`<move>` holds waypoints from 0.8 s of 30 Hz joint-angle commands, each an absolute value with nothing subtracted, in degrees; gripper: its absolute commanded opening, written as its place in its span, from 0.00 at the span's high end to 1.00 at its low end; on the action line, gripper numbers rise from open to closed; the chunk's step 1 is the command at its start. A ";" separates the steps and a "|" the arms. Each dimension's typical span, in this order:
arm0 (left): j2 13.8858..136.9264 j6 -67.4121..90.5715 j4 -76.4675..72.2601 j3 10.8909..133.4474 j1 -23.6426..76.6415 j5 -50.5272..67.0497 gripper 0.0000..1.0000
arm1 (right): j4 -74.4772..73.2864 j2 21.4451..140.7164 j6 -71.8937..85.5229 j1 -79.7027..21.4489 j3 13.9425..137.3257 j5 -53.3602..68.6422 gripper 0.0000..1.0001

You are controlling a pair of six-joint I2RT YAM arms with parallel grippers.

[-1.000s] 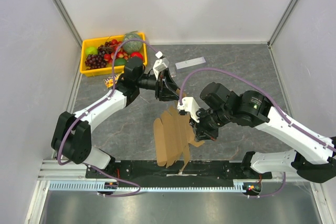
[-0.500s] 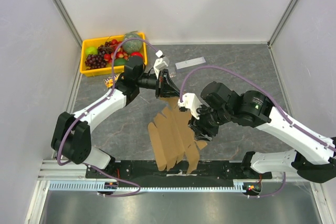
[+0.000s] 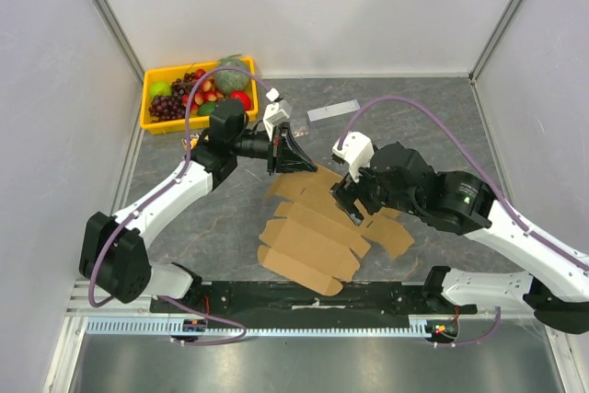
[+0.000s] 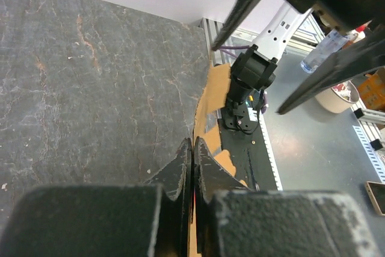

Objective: Fold the paper box

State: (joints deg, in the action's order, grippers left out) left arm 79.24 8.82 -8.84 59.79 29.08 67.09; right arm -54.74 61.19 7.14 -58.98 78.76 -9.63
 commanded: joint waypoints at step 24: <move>76.55 -2.90 3.78 65.39 29.35 63.46 0.98 | -39.02 59.86 -7.03 -40.26 64.17 18.63 0.40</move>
